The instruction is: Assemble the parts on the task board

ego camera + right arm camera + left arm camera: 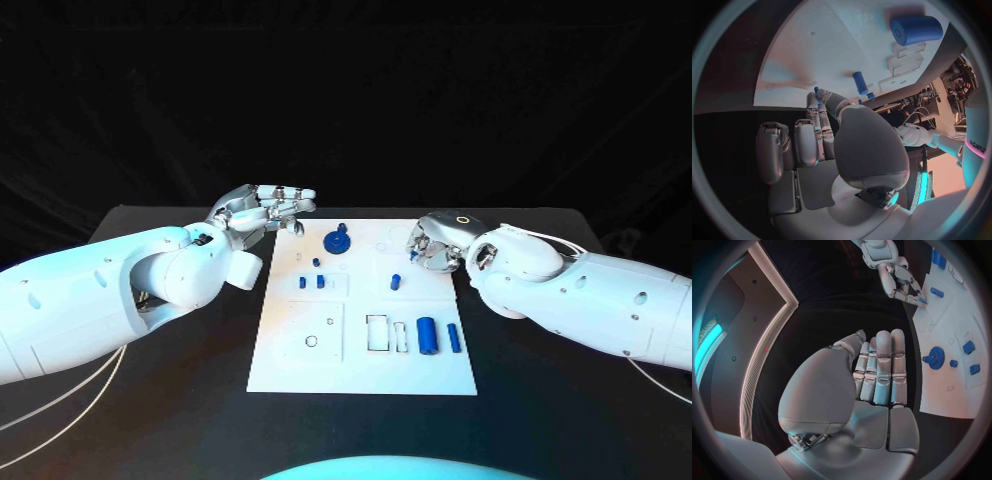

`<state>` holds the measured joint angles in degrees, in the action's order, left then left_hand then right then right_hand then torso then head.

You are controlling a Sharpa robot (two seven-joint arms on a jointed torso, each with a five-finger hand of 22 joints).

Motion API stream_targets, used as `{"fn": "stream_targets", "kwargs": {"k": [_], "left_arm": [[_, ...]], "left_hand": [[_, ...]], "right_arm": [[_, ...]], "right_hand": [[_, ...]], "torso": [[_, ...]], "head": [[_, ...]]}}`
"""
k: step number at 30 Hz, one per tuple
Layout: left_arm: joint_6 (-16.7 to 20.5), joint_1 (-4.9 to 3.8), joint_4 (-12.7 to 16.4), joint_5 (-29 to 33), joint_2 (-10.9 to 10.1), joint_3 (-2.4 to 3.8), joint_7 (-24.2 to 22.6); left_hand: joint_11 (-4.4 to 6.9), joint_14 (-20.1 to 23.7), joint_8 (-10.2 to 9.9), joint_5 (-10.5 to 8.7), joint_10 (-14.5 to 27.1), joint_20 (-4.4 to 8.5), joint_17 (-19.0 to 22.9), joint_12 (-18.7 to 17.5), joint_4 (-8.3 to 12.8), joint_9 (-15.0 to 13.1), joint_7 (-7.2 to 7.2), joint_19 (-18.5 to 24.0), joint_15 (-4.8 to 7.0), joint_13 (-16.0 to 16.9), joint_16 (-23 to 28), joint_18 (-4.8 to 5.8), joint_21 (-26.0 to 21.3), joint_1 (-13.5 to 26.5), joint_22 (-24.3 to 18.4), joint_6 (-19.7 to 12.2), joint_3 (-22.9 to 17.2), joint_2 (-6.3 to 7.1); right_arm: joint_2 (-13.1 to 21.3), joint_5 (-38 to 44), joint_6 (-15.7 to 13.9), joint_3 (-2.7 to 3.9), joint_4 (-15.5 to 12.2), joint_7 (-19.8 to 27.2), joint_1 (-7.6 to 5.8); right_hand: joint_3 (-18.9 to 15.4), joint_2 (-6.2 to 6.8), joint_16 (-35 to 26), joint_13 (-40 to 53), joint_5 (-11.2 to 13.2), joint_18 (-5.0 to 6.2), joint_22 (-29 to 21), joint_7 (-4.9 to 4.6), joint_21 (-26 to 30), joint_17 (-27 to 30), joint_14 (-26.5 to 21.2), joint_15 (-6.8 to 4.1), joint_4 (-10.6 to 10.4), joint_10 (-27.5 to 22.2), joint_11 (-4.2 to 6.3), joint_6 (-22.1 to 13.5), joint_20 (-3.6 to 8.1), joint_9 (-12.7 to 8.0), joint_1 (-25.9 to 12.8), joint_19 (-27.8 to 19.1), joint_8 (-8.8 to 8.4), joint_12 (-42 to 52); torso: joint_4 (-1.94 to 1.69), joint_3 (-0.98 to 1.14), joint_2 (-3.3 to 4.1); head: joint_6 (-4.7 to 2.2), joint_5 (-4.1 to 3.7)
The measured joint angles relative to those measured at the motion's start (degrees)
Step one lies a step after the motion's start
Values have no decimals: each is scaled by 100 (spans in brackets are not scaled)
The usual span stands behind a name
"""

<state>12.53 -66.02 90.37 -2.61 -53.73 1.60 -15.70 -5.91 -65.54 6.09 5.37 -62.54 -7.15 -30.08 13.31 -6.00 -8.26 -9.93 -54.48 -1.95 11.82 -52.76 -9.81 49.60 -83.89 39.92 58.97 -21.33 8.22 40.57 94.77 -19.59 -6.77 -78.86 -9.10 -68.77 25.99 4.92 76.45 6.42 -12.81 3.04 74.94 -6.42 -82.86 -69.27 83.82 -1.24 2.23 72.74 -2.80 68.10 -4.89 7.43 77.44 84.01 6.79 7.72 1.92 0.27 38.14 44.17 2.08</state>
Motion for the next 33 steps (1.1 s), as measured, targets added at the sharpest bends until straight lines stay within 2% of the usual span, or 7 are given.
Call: {"fn": "stream_targets", "kwargs": {"k": [3, 9, 13, 17, 24, 30, 33], "left_arm": [[-3, 0, -7, 0, -1, -1, 8], [-12, 0, -11, 0, -7, -1, 30], [-19, 0, -14, 0, -1, -1, 39], [-27, 0, -15, 0, 20, -1, 44], [-35, 0, -17, 0, 69, -1, 50], [-39, 0, -21, 0, 116, -1, 55], [-41, 0, -20, 0, 137, -1, 57]], "left_hand": [[0, 0, 0, 0, 0, 0, 0, 0, 0, 0, 0, 0, 0, 0, 0, 0, 0, 0, -4, 0, 0, 0], [0, 0, 0, 0, 0, 0, 0, 0, 0, 0, 0, 0, 0, -1, 0, 0, 0, 0, -5, 0, 0, 0], [0, 0, 0, 0, 0, 0, 5, 0, 9, 4, 0, 0, 0, -1, 0, 0, 0, 0, -5, 0, 9, 0], [0, 0, 0, 0, 0, 0, 6, 0, 16, 5, 0, 0, 0, -1, 0, 0, 0, 0, -5, 0, 16, 0], [0, 0, 0, 0, 0, 0, 6, 0, 16, 5, 0, 0, 0, -1, 0, 0, 0, 0, -4, 0, 16, 0], [-22, 0, 0, 0, 21, 0, 6, 0, 16, 5, 0, 0, 0, -2, 0, 0, 0, 0, -4, 0, 16, 0], [-22, 0, 0, 0, 21, 0, 6, 0, 16, 4, 0, 0, 0, -2, 0, 0, 0, 0, -4, 0, 16, 0]], "right_arm": [[118, -39, -26, 11, -169, 3, -33], [397, -163, -62, 30, -827, -3, -81], [378, -235, -67, 34, -1215, -7, -82], [237, -283, -66, 34, -1440, -7, -63], [-127, -320, -53, 17, -1528, 20, 44], [-482, -323, -19, -34, -1324, 57, 208], [-595, -323, 12, -49, -1216, 78, 293]], "right_hand": [[-6, 0, 0, 0, 1, 0, 0, 0, 0, 0, 0, 0, 6, 0, 0, 0, 0, 0, 0, 0, 4, 0], [-7, 1, 0, 0, 11, 0, -1, 1, 0, 0, 0, 0, 7, 0, -1, 0, 0, 0, 0, 0, 5, 0], [-7, 1, 0, 0, 11, 0, -1, 1, 0, 0, 0, 0, 7, 0, -2, 0, 0, 0, 0, 0, 6, 0], [-7, 1, 0, 0, 11, 0, -1, 1, 0, 0, 0, 0, 7, 0, -2, -2, 0, 1, 0, 0, 7, 1], [-8, 2, 0, 0, 22, 0, -2, 0, 0, 0, 0, 1, 8, 4, -6, -7, 0, 1, 0, 0, 8, 1], [-15, 2, 0, -2, 0, 0, -2, 6, 0, 11, 0, 1, 14, 4, -7, -17, 0, 1, 0, 0, 8, 1], [-15, 3, 0, -2, -5, 0, -2, 6, 0, 16, 0, 1, 14, 4, -7, -19, 0, 1, 0, 0, 8, 1]], "torso": [[1, -2, -1], [4, -4, -2], [7, -2, -4], [-2, -2, -6], [-15, -8, -7], [-9, -11, 1], [-11, -11, 3]], "head": [[-4, 7], [-16, 53], [-31, 102], [-41, 142], [-26, 254], [4, 359], [15, 386]]}}
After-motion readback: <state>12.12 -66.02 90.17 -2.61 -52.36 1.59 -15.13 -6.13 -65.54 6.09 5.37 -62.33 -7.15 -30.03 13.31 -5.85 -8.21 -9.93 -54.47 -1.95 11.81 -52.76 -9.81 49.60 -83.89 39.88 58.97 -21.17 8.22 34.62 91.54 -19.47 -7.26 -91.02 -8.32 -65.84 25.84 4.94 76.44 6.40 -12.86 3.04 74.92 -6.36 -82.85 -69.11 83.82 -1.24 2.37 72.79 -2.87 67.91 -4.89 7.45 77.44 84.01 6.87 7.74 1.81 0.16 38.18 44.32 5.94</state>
